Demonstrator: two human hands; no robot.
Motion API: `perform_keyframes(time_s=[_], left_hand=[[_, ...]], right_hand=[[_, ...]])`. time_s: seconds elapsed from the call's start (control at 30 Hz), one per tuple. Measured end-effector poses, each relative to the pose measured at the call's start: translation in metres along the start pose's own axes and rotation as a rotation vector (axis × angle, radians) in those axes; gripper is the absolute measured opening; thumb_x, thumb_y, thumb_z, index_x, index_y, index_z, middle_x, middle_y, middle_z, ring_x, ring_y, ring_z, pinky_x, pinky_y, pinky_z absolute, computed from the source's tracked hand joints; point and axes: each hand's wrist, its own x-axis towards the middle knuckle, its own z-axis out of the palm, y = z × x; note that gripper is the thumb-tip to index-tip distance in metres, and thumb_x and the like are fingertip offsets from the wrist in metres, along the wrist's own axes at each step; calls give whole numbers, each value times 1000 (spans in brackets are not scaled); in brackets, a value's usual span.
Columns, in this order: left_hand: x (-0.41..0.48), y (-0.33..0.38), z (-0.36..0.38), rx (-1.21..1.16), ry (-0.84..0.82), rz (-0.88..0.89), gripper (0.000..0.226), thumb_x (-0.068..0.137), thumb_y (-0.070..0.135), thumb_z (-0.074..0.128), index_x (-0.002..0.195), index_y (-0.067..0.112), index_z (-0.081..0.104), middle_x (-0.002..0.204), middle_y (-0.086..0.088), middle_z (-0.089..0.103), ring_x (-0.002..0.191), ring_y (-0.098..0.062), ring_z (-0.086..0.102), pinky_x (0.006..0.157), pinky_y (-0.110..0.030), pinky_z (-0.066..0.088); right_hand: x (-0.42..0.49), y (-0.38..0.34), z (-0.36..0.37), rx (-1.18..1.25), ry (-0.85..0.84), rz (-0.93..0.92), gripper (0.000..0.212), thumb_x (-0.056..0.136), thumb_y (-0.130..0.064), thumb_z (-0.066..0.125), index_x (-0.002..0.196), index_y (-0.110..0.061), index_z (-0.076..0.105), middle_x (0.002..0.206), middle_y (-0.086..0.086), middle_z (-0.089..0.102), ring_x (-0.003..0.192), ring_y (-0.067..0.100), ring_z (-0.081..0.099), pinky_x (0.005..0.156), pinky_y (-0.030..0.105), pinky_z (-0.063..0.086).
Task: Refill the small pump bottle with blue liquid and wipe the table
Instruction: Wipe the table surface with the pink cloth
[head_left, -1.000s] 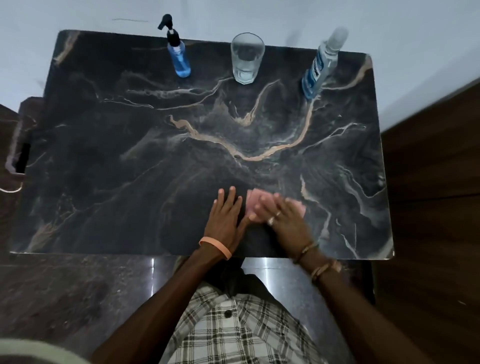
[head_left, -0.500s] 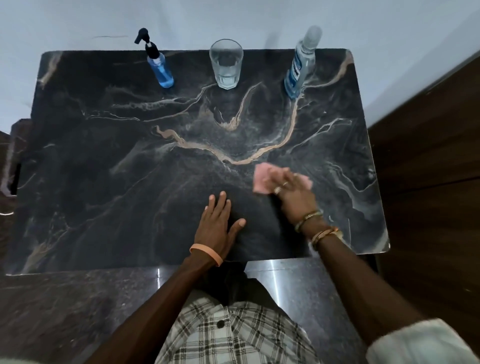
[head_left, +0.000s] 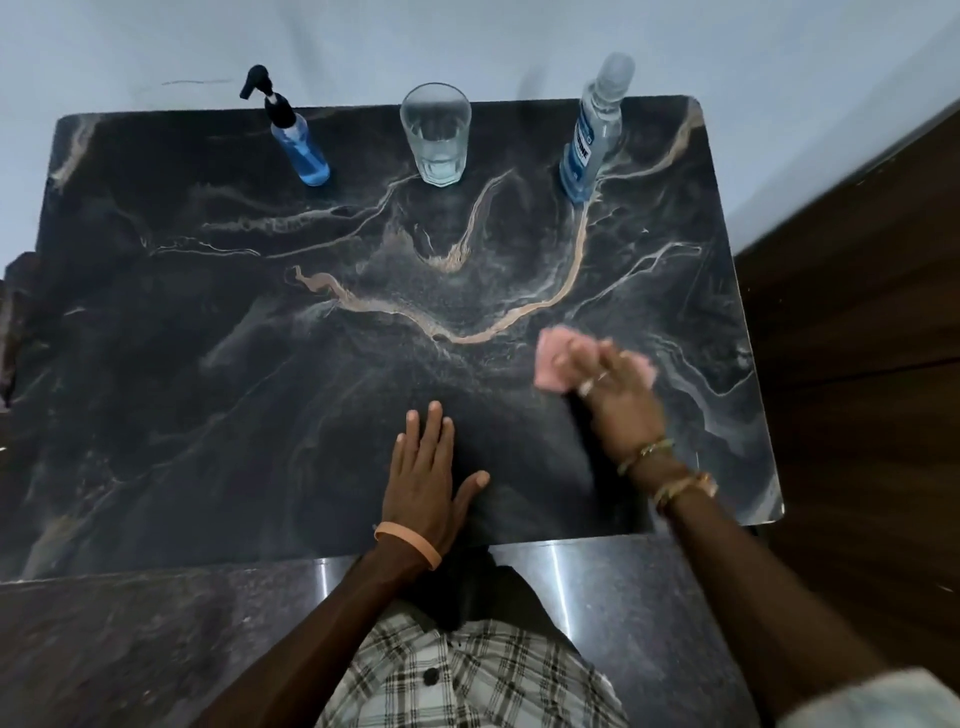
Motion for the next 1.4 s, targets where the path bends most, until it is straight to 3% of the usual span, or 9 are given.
perform_keyframes(time_s=[0.13,0.37,0.47,0.57,0.63,0.8,0.97,1.2,1.4], left_hand=[[3,3,-13,-33,-15,-20,80,90,66,27,150,14,20,161,-4,-3,147,-25,-11,119,-40,3],[75,36,-63,-166,82,98,78,92,56,42,151,10,17,160,-10,5,148,-26,2,119,-39,13],[109,39,-80,-148,49,120,75,94,53,43,150,9,19,160,-11,3,147,-29,1,119,-40,13],[128,33,-87,-136,-16,114,73,94,54,43,149,11,22,160,-11,8,147,-32,6,118,-43,17],[129,26,-85,-173,-36,101,71,94,54,43,147,10,26,159,-12,13,146,-31,11,118,-43,18],[119,9,-72,-235,-3,141,67,95,50,45,145,8,32,158,-11,18,147,-24,10,118,-35,11],[111,-7,-70,-406,-12,156,60,97,43,47,146,11,34,157,-6,23,147,-17,12,118,-29,12],[95,-63,-102,-684,314,41,31,97,21,51,128,17,56,134,-2,56,126,-17,47,110,-31,32],[91,-131,-126,-666,314,-151,39,98,26,51,131,5,54,141,-12,50,134,-21,42,112,-30,30]], right_hand=[[10,11,-12,139,-12,515,58,84,-5,45,140,-17,48,149,6,42,135,43,31,110,49,30],[86,-34,-15,20,-28,-244,38,95,-18,47,130,-14,61,136,13,56,124,42,50,103,47,43],[133,30,-31,-31,-64,98,38,98,-18,46,135,-21,55,138,11,54,124,32,49,104,36,36],[116,65,-45,132,-5,536,51,87,-3,47,135,-18,54,134,16,54,119,38,50,101,42,41],[86,37,-42,154,-1,602,52,83,-1,49,134,-14,52,129,20,54,117,39,50,96,45,41],[39,-31,-13,39,-26,37,54,81,0,52,133,-14,58,141,12,52,126,43,49,104,49,41],[75,-32,-16,157,25,458,52,72,3,59,123,-10,63,132,16,56,121,39,48,99,50,41],[134,-160,6,143,7,-199,35,92,-16,60,126,-13,63,137,11,55,128,42,47,106,52,38],[226,-148,-14,79,-28,172,55,89,-9,42,142,-22,45,148,2,42,135,33,32,108,43,30]])
